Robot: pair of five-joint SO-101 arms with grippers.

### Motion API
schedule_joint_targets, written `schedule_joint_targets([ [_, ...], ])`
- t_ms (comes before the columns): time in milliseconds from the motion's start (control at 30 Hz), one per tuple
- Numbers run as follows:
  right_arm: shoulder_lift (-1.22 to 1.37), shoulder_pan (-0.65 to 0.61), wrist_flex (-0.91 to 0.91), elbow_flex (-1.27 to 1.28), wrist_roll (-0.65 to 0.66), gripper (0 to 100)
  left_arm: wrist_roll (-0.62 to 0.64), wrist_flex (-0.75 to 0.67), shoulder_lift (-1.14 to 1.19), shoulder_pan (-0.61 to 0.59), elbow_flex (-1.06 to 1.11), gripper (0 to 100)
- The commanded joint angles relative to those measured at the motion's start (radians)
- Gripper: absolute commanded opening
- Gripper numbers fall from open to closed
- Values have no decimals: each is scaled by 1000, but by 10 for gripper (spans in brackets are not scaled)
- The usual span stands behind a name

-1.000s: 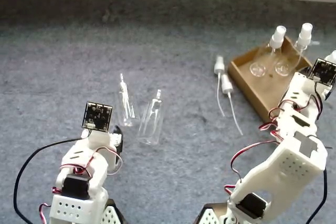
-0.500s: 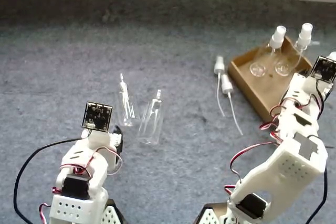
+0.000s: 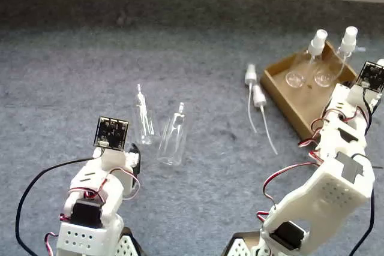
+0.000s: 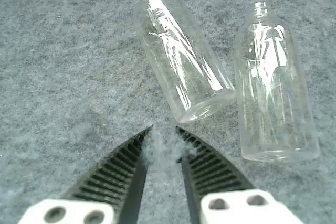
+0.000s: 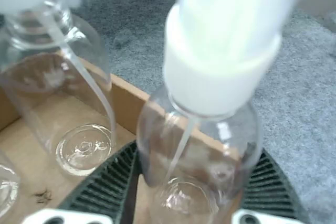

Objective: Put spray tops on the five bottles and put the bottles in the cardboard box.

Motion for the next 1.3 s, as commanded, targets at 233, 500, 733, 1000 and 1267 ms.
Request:
schedule_joint_targets([
  [233, -194, 27, 255, -99, -8, 224, -11, -18, -13, -13, 21, 42],
  [500, -254, 28, 257, -99, -5, 224, -11, -18, -13, -13, 21, 42],
  [733, -259, 25, 315, -99, -8, 221, -11, -18, -13, -13, 21, 42],
  [1000, -180, 21, 239, -97, -91, 221, -11, -18, -13, -13, 21, 42],
  [1267, -136, 18, 231, -99, -92, 221, -11, -18, -13, -13, 21, 42],
])
